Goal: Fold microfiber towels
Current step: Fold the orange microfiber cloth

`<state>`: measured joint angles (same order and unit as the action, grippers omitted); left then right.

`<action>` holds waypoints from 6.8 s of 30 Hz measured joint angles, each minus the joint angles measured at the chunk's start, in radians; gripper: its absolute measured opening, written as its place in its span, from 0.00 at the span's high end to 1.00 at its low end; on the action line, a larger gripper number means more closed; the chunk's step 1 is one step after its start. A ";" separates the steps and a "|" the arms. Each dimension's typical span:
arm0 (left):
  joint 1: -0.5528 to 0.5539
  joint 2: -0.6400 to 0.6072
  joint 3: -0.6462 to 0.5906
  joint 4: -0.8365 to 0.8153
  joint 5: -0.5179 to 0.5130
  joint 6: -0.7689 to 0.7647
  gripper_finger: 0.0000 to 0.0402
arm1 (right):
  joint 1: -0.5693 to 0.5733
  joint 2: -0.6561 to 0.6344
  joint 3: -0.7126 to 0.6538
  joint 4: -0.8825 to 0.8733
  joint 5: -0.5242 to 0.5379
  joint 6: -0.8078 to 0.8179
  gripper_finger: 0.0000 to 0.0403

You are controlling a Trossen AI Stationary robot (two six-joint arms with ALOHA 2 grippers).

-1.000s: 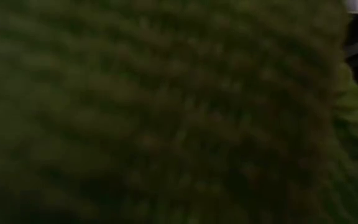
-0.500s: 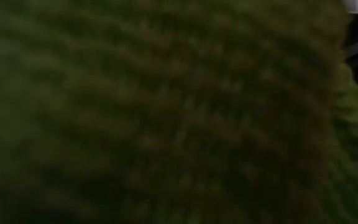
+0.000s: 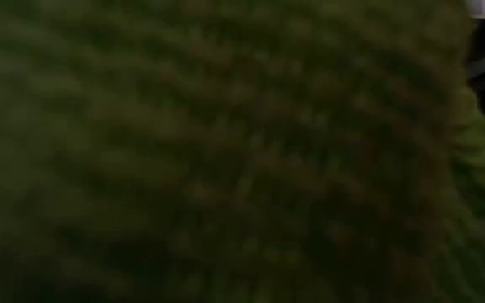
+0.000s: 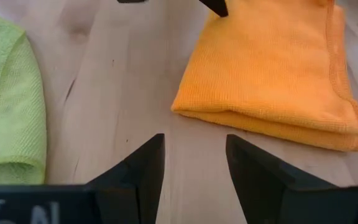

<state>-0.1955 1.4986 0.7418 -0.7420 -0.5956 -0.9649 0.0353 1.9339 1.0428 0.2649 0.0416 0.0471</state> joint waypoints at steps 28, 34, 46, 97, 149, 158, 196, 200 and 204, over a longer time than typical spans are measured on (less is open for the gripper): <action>-0.051 0.175 0.034 0.483 0.312 -0.017 0.65 | 0.000 -0.256 0.069 -0.548 -0.035 0.054 0.57; -0.118 0.127 0.034 0.342 0.494 -0.055 0.65 | 0.000 -0.255 0.068 -0.548 -0.035 0.048 0.57; -0.134 -0.118 0.026 0.056 0.377 -0.194 0.65 | 0.000 -0.254 0.067 -0.541 -0.032 0.028 0.57; 0.086 0.113 0.328 -0.249 0.345 0.389 0.71 | 0.001 -0.254 0.067 -0.539 -0.034 0.019 0.57; -0.317 -0.505 -0.448 0.798 0.088 0.167 0.71 | -0.007 -0.098 0.068 -0.117 -0.033 -0.082 0.57; -0.257 -0.505 -0.448 0.823 0.135 0.210 0.63 | -0.007 -0.098 0.068 -0.118 -0.033 -0.082 0.57; -0.362 -0.148 -0.023 0.042 0.145 0.294 0.47 | -0.007 -0.098 0.068 -0.092 -0.074 -0.187 0.57; -0.361 -0.071 -0.023 0.054 0.145 0.292 0.47 | -0.007 -0.093 0.068 -0.085 -0.096 -0.180 0.57; -0.361 -0.018 -0.023 0.062 0.145 0.287 0.47 | -0.005 -0.067 0.068 -0.063 -0.102 -0.184 0.57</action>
<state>-0.5568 1.4803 0.7189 -0.6804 -0.4511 -0.6783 0.0301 1.8670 1.1107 0.2018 -0.0600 -0.1365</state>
